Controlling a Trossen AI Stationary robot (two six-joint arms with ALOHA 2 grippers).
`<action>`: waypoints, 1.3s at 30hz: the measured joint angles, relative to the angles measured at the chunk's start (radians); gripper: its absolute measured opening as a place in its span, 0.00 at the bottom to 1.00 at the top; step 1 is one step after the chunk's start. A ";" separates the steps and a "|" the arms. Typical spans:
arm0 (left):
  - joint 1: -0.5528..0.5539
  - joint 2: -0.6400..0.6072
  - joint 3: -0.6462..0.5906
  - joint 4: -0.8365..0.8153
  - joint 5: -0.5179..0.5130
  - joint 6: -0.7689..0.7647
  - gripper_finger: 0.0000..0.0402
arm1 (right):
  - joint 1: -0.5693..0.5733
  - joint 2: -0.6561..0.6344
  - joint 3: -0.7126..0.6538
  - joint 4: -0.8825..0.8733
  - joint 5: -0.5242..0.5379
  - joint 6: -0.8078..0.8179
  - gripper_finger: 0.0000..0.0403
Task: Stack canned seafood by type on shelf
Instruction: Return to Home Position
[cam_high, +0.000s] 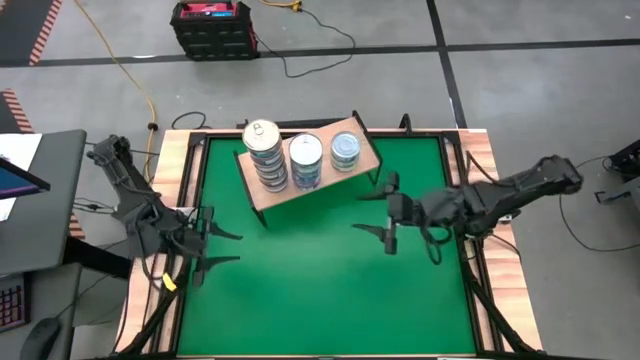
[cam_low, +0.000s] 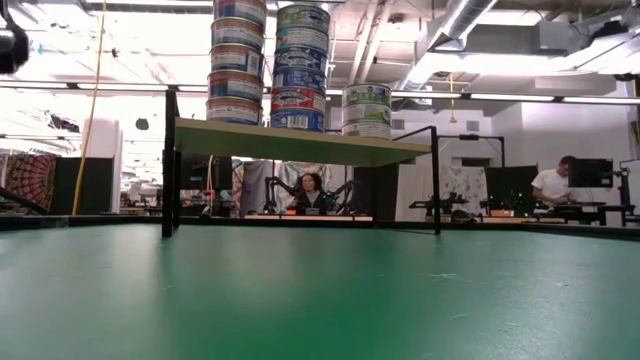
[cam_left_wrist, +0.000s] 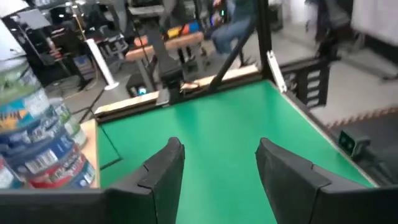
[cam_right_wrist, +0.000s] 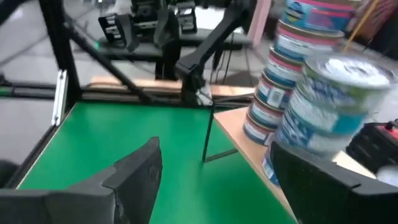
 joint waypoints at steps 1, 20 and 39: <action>0.013 -0.032 -0.033 0.025 0.020 -0.003 0.47 | 0.010 -0.029 -0.066 0.065 0.017 0.003 0.82; 0.185 -0.482 -0.475 0.184 0.238 -0.116 0.30 | 0.003 -0.480 -0.833 0.756 0.186 0.070 0.82; 0.440 -0.679 -0.642 0.193 0.614 -0.199 0.16 | -0.152 -0.603 -1.022 0.833 0.008 0.167 0.82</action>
